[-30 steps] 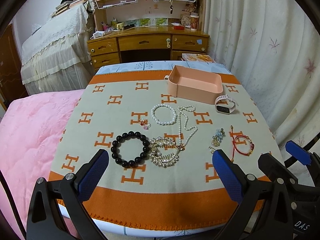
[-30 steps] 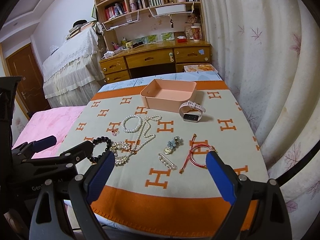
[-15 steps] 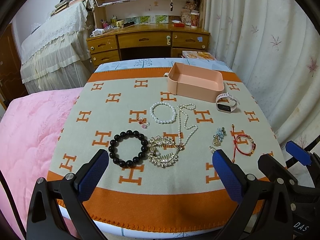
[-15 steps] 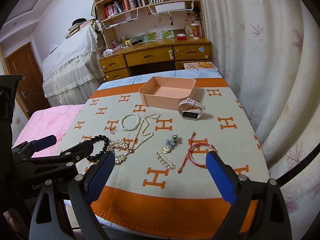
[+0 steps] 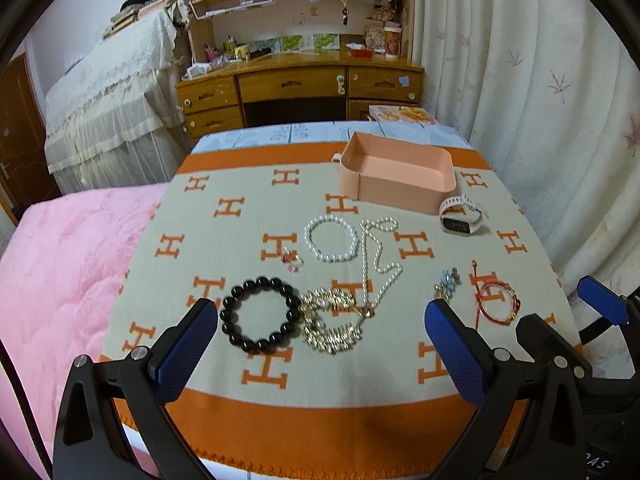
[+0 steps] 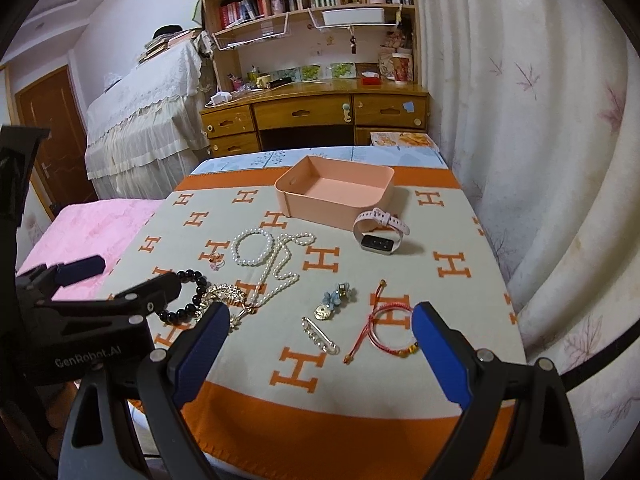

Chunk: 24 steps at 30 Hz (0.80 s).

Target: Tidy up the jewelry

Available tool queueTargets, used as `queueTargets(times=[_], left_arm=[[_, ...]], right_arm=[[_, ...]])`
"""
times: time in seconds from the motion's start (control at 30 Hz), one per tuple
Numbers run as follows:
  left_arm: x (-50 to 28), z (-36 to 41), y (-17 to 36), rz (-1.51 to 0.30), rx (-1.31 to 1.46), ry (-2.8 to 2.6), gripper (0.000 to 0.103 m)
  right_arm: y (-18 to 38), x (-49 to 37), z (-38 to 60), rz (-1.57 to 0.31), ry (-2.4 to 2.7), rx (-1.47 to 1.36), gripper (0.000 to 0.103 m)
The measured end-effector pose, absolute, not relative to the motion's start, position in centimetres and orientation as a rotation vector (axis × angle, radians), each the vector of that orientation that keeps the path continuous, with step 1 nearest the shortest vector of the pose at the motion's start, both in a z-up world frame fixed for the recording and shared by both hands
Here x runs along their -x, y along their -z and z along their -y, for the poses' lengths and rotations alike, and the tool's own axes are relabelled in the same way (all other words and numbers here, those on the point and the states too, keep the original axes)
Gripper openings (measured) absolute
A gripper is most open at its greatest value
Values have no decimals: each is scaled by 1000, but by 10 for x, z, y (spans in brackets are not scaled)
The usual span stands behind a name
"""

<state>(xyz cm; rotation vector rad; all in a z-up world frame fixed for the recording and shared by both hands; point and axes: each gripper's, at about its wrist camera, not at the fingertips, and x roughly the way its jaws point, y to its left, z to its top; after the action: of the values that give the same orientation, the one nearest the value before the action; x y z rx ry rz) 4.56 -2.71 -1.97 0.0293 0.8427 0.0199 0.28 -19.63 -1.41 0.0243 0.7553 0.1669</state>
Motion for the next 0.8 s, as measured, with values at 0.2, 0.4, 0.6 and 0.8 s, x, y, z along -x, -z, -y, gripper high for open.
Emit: queueTargets(times=[0.2,0.4,0.6,0.8], left_arm=[[-59,30,20,-851,-88,13,102],[-87,20,41,-1034,-86,138,102],[-118,2,59,-1122,-148,131,102],[-159,-14,69,-1155,-145,124,102]], right_arm=[[19,-18,202,-799,-182,-12,93],[18,-41,210,-835,-196,12,93],[13,-81,227,-851,-164,46,93],[20,-132,252,-908,-126,1,93]])
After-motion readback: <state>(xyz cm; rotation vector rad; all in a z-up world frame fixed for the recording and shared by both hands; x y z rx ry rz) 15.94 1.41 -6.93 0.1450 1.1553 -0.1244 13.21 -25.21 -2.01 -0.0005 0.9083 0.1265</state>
